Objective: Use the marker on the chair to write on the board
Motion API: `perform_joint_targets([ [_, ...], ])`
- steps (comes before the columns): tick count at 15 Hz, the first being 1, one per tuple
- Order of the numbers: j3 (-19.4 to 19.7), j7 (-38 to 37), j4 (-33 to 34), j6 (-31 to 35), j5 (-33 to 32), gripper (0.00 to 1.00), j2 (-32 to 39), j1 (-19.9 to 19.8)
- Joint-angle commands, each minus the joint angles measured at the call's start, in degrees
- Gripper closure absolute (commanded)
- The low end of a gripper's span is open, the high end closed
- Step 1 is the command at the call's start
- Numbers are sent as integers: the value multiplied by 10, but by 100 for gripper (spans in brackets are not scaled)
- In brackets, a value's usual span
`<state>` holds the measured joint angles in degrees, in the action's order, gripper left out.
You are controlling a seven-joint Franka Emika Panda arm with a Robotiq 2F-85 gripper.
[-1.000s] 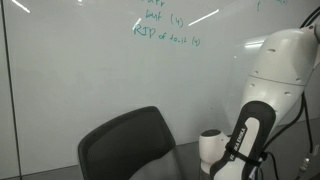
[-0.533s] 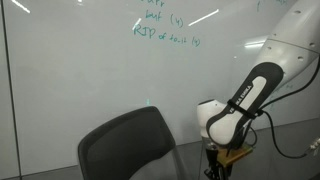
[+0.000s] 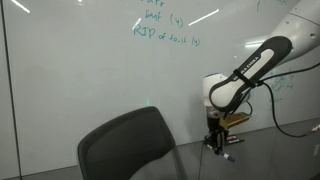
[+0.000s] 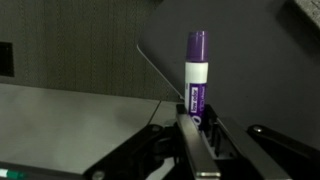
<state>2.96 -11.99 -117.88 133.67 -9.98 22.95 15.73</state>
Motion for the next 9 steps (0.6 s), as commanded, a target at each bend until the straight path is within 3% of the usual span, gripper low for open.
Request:
perform_joint_targets([
  [1, -15, 20, 35, -24, -35, 91, -26, -21],
  [9, -16, 69, 138, -34, -70, 91, 5, -55],
])
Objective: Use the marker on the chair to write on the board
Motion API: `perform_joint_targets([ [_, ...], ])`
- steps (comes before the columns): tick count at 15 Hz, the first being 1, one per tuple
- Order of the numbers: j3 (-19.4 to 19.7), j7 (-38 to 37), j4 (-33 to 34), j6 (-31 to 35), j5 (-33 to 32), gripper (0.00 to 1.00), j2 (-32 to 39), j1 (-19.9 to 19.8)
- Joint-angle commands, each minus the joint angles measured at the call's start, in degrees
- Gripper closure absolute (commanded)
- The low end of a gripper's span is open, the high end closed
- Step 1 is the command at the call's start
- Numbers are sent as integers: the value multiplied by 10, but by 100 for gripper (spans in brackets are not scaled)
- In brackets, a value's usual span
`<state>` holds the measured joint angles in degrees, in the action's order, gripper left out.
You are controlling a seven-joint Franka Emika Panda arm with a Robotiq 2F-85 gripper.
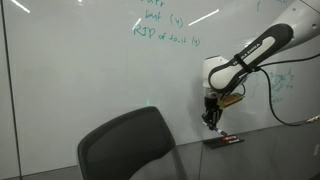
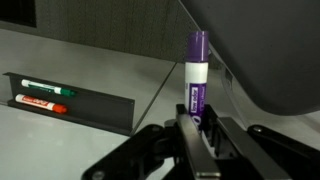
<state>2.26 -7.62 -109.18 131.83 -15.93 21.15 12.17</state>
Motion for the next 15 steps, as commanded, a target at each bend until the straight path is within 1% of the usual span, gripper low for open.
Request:
perform_joint_targets([
  [1, -7, 29, 67, -16, -15, 91, 31, -22],
  [5, 1, 38, 138, -26, -33, 91, 66, -32],
  [8, 10, 37, 177, -40, -47, 91, 84, -35],
  [13, 19, 31, 201, -44, -62, 91, 92, -38],
  [15, 21, 25, 199, -33, -66, 92, 92, -38],
])
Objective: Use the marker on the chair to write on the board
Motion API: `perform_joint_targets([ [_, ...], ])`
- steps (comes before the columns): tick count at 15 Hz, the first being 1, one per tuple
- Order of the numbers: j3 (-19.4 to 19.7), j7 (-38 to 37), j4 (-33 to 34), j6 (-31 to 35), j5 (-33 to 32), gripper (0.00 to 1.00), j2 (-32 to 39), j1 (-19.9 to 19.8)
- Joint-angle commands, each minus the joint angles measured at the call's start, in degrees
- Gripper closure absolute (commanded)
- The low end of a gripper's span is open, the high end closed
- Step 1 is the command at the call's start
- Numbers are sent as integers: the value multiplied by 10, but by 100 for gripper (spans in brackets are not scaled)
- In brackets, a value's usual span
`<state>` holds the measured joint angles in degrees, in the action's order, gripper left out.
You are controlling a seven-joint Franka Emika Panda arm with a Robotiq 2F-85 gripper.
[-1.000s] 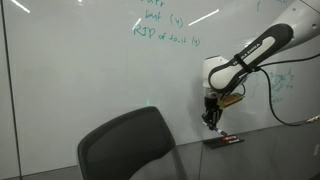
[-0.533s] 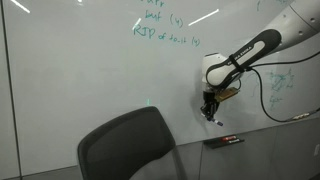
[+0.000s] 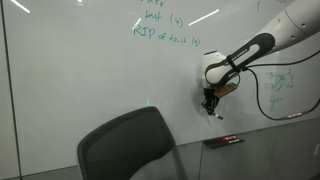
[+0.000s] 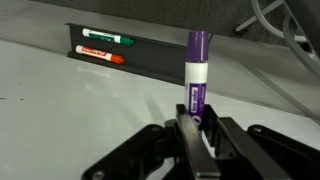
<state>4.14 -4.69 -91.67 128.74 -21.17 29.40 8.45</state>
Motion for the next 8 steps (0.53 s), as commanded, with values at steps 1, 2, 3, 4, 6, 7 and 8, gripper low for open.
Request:
perform_joint_targets([
  [1, 3, -8, 22, 3, -15, 92, 9, -1],
  [2, 2, -6, 22, 2, -12, 92, 9, -3],
  [3, 2, -6, 21, 2, -11, 92, 8, -4],
  [4, 3, -8, 19, 4, -12, 92, 7, -4],
  [6, 5, -11, 14, 3, -15, 92, 0, -3],
  [7, 7, -14, 9, 5, -17, 92, -7, -2],
  [8, 9, -18, 5, 7, -19, 92, -12, -1],
])
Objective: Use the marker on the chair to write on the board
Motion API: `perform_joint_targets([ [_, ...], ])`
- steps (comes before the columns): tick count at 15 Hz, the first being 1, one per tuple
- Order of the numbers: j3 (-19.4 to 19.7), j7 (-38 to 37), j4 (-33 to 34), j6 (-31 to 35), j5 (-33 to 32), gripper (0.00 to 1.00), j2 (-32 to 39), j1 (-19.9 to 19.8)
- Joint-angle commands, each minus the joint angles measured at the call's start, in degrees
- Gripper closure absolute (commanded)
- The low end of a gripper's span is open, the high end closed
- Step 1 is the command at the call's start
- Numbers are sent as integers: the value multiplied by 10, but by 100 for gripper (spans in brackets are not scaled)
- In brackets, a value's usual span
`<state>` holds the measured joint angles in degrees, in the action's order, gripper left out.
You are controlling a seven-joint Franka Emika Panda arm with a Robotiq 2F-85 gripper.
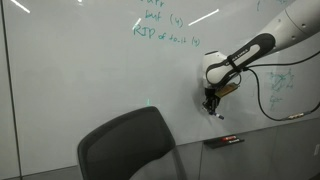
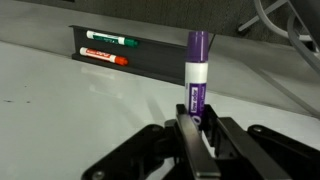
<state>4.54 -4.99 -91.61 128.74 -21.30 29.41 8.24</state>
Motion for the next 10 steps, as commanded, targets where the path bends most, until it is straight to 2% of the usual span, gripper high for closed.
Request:
perform_joint_targets([
  [1, 7, -19, 0, 8, -21, 92, -18, 2],
  [10, 7, -31, -12, -27, -33, 92, -34, 1],
])
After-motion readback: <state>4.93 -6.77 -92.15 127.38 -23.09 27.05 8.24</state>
